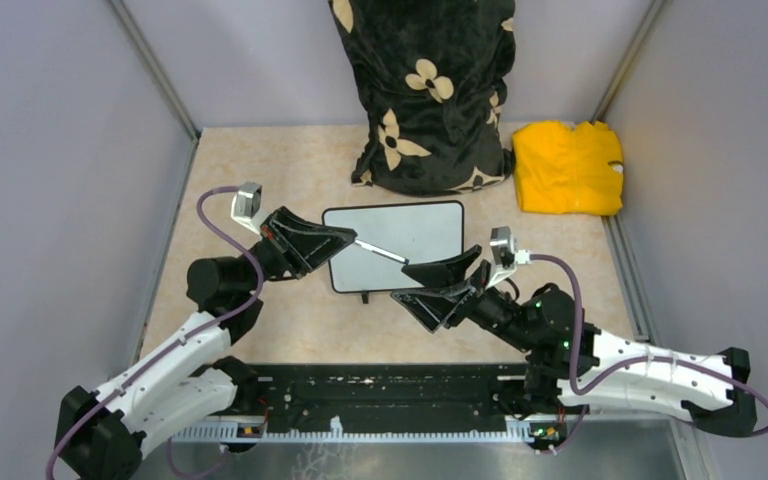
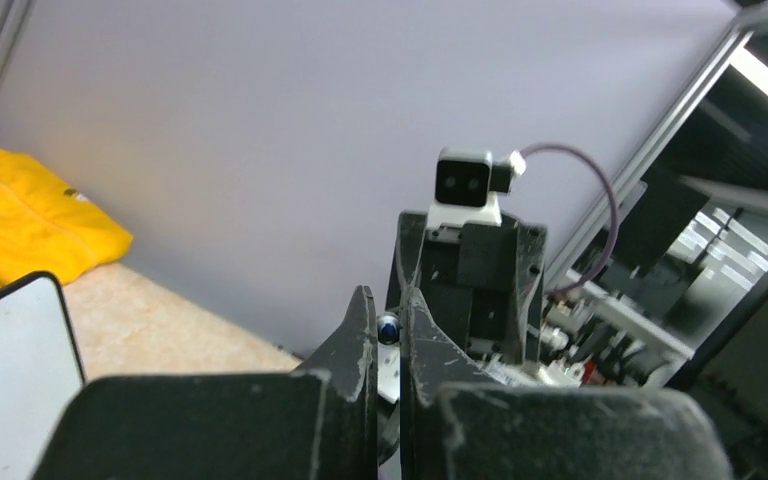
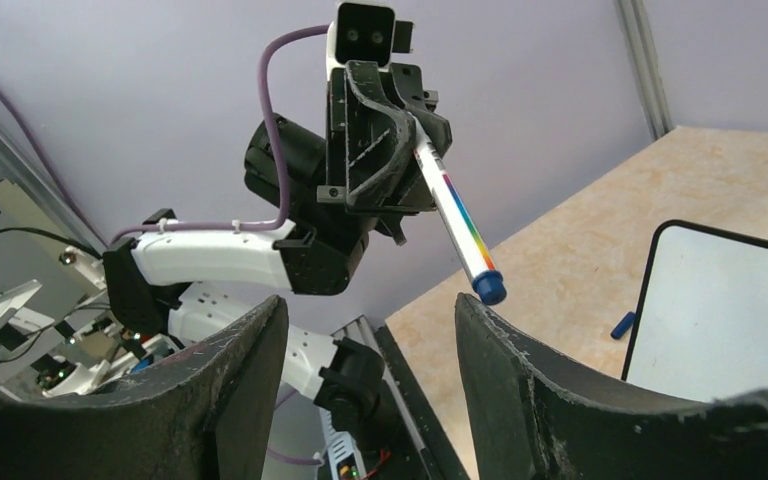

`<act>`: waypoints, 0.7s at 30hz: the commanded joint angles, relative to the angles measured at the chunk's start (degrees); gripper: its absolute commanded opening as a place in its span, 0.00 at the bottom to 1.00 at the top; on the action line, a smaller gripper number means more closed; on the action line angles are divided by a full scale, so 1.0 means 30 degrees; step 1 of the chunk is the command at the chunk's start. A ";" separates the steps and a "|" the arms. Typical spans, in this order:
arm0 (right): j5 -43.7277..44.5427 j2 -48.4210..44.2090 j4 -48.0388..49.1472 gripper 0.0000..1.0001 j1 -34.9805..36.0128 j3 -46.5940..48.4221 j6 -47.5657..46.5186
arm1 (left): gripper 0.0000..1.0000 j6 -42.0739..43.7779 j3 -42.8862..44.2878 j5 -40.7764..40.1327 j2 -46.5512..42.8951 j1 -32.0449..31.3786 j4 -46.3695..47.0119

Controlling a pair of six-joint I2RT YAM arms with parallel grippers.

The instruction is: Write a sentence on the whiteboard

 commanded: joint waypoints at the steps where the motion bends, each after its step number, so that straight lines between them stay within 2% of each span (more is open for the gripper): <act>1: 0.0085 0.0914 0.1369 0.61 -0.0477 0.1316 0.0702 | 0.00 -0.2567 -0.0659 -0.2360 -0.0046 -0.0227 0.3090; 4: -0.0258 0.1451 0.1823 0.61 -0.1048 0.1541 0.1187 | 0.00 -0.2795 -0.0814 -0.2796 -0.0335 -0.0268 0.3521; 12: -0.1530 0.3196 0.2947 0.61 -0.1925 0.2500 0.1864 | 0.00 -0.2155 -0.0643 -0.3171 -0.1204 -0.0276 0.2312; 21: -0.3562 0.5354 0.5571 0.62 -0.2828 0.3457 0.3302 | 0.00 -0.2823 -0.0960 -0.3748 -0.0857 -0.0285 0.2372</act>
